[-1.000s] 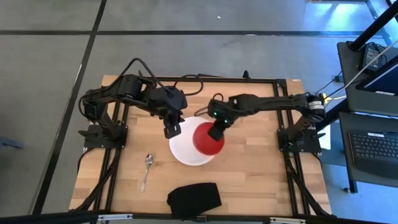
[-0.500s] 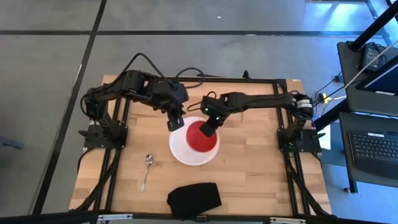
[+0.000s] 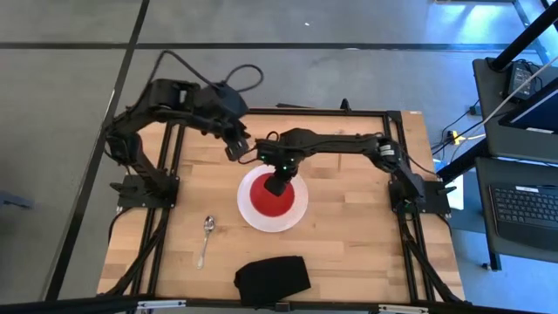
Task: Set table place
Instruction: Put the red bowl on the white plate
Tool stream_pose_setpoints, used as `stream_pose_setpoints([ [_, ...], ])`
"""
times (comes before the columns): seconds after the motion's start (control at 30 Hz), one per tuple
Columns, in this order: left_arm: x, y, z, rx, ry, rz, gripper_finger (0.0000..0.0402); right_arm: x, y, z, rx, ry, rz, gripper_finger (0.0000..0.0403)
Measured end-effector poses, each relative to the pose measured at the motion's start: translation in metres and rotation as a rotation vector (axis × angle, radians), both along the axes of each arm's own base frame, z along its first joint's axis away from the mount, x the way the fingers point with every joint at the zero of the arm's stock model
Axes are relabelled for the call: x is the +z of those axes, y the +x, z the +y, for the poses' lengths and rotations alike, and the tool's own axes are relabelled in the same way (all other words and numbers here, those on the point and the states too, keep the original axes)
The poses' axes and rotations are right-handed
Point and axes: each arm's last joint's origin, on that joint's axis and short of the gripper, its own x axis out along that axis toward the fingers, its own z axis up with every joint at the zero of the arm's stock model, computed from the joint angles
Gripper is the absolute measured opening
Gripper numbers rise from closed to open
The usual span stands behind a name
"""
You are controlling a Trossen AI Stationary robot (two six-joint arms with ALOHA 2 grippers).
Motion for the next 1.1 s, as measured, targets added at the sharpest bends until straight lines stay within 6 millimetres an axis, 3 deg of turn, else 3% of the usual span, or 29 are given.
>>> stream_pose_setpoints([
  [0.33,0.018,-0.036,0.009,0.083,0.011,-0.087,0.0093,-0.020,0.002,0.000,0.010,0.025,0.062,0.0009],
  [0.73,-0.024,-0.048,0.005,0.086,-0.099,0.073,0.0052,-0.022,0.006,0.000,0.001,0.008,0.034,0.0010],
  [1.1,-0.020,-0.078,0.001,0.145,-0.114,0.012,0.0035,-0.044,0.014,-0.001,-0.005,0.017,0.058,0.0010],
])
